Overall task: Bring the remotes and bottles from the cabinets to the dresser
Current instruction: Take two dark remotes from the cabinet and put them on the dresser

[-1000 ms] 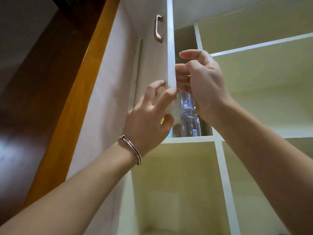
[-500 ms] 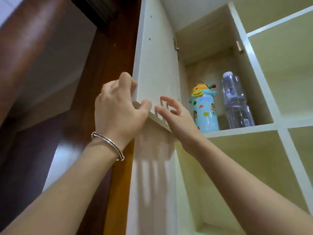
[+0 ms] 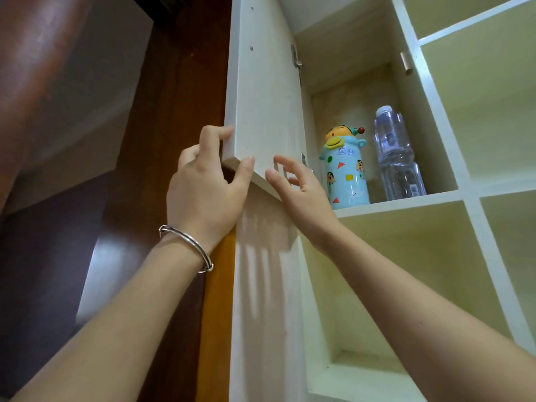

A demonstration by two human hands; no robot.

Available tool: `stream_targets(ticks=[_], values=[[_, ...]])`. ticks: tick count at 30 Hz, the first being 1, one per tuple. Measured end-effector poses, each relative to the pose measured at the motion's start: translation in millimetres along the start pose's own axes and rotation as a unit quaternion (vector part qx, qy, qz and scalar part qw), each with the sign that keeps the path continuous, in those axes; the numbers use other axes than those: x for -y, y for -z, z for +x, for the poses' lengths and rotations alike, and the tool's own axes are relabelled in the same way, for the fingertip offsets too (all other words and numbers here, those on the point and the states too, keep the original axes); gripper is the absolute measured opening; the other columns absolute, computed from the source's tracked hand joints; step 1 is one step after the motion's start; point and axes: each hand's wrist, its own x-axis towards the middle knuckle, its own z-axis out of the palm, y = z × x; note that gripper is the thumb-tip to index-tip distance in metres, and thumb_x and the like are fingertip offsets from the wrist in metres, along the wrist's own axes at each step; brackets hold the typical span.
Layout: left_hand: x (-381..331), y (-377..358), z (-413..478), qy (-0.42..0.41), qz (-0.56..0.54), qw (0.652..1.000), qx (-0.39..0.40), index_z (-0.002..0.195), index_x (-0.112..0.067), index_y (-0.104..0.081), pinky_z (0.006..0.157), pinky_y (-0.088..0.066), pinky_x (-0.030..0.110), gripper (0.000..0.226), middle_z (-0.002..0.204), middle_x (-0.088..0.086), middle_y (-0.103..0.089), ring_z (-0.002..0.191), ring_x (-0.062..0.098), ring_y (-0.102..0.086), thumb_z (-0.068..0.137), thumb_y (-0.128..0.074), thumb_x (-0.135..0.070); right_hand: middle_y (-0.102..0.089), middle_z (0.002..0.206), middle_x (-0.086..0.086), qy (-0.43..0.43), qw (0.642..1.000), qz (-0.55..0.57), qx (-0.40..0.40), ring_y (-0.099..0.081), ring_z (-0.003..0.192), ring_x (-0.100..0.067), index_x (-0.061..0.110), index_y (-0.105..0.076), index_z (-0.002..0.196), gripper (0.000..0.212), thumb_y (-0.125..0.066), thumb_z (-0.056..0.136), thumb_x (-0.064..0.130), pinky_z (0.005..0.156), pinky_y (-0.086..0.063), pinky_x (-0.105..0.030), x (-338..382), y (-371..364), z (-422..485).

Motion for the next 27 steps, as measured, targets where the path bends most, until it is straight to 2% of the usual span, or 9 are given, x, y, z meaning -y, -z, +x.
stream_targets(ticks=[4, 7, 10, 13, 16, 18, 21, 24, 27], values=[[-1, 6, -7, 0.005, -0.034, 0.999, -0.005, 0.129, -0.024, -0.042, 0.060, -0.032, 0.007, 0.042, 0.123, 0.006, -0.057, 0.092, 0.007, -0.045, 0.090, -0.050, -0.035, -0.051, 0.124, 0.005, -0.018, 1.000, -0.009, 0.000, -0.050, 0.117, -0.013, 0.024, -0.054, 0.126, 0.036, -0.053, 0.091, 0.032, 0.104, -0.041, -0.031, 4, 1, -2], [-4, 15, -17, 0.019, -0.053, 0.998, -0.006, 0.122, -0.020, -0.049, 0.058, -0.030, 0.001, 0.034, 0.102, -0.001, -0.060, 0.095, 0.008, -0.049, 0.089, -0.051, -0.026, -0.058, 0.099, 0.009, -0.020, 1.000, -0.023, 0.000, -0.058, 0.095, -0.006, 0.020, -0.061, 0.115, 0.026, -0.055, 0.090, 0.026, 0.091, -0.046, -0.025, 12, 8, -9], [-10, 25, -44, 0.004, -0.064, 0.998, 0.004, 0.103, -0.015, -0.061, 0.056, -0.035, 0.007, 0.019, 0.092, -0.003, -0.058, 0.088, 0.014, -0.056, 0.089, -0.052, -0.024, -0.060, 0.075, 0.014, -0.009, 0.997, -0.071, 0.008, -0.056, 0.073, 0.000, 0.018, -0.069, 0.094, 0.014, -0.057, 0.089, 0.018, 0.078, -0.047, -0.019, 17, 24, -33], [-28, 33, -89, 0.002, -0.131, 0.991, 0.038, 0.092, -0.018, -0.062, 0.054, -0.042, 0.001, 0.013, 0.080, -0.007, -0.059, 0.069, -0.002, -0.056, 0.088, -0.052, -0.025, -0.067, 0.077, 0.004, -0.030, 0.991, -0.125, 0.026, -0.066, 0.083, -0.019, 0.032, -0.064, 0.073, 0.017, -0.059, 0.084, 0.019, 0.085, -0.053, -0.034, 19, 60, -80], [-48, 24, -144, 0.080, -0.230, 0.960, 0.139, 0.073, -0.034, -0.057, 0.058, -0.049, 0.014, 0.009, 0.065, -0.016, -0.062, 0.070, 0.001, -0.064, 0.081, -0.052, -0.033, -0.069, 0.079, 0.001, -0.092, 0.979, -0.180, 0.038, -0.065, 0.079, -0.012, 0.030, -0.064, 0.080, 0.018, -0.058, 0.088, 0.014, 0.073, -0.049, -0.016, 27, 110, -146], [-59, 10, -191, 0.161, -0.296, 0.913, 0.228, 0.070, -0.030, -0.059, 0.062, -0.049, 0.016, 0.010, 0.069, -0.010, -0.069, 0.073, 0.005, -0.064, 0.077, -0.056, -0.035, -0.071, 0.083, -0.001, -0.162, 0.961, -0.222, 0.025, -0.064, 0.080, -0.010, 0.030, -0.064, 0.082, 0.017, -0.059, 0.088, 0.015, 0.073, -0.048, -0.015, 32, 145, -200], [-80, -6, -279, 0.241, -0.342, 0.823, 0.383, 0.075, -0.031, -0.064, 0.063, -0.047, 0.011, 0.008, 0.088, -0.021, -0.066, 0.075, 0.005, -0.064, 0.080, -0.063, -0.025, -0.070, 0.089, 0.010, -0.278, 0.909, -0.309, 0.021, -0.065, 0.087, -0.007, 0.039, -0.062, 0.085, 0.020, -0.061, 0.086, 0.019, 0.080, -0.049, -0.018, 40, 198, -298], [-120, 0, -368, 0.300, -0.382, 0.692, 0.534, 0.075, -0.027, -0.067, 0.068, -0.049, 0.016, 0.013, 0.086, -0.014, -0.071, 0.074, 0.006, -0.066, 0.082, -0.064, -0.018, -0.069, 0.078, 0.012, -0.420, 0.829, -0.368, -0.031, -0.064, 0.083, -0.005, 0.043, -0.060, 0.083, 0.026, -0.064, 0.084, 0.018, 0.077, -0.049, -0.018, 63, 250, -412], [-171, 21, -453, 0.348, -0.404, 0.546, 0.646, 0.082, -0.013, -0.066, 0.056, -0.044, 0.002, 0.008, 0.080, 0.007, -0.071, 0.075, 0.018, -0.066, 0.084, -0.061, -0.007, -0.065, 0.076, 0.011, -0.564, 0.730, -0.375, -0.092, -0.063, 0.082, -0.007, 0.034, -0.060, 0.092, 0.020, -0.062, 0.085, 0.015, 0.078, -0.048, -0.020, 111, 291, -528]])
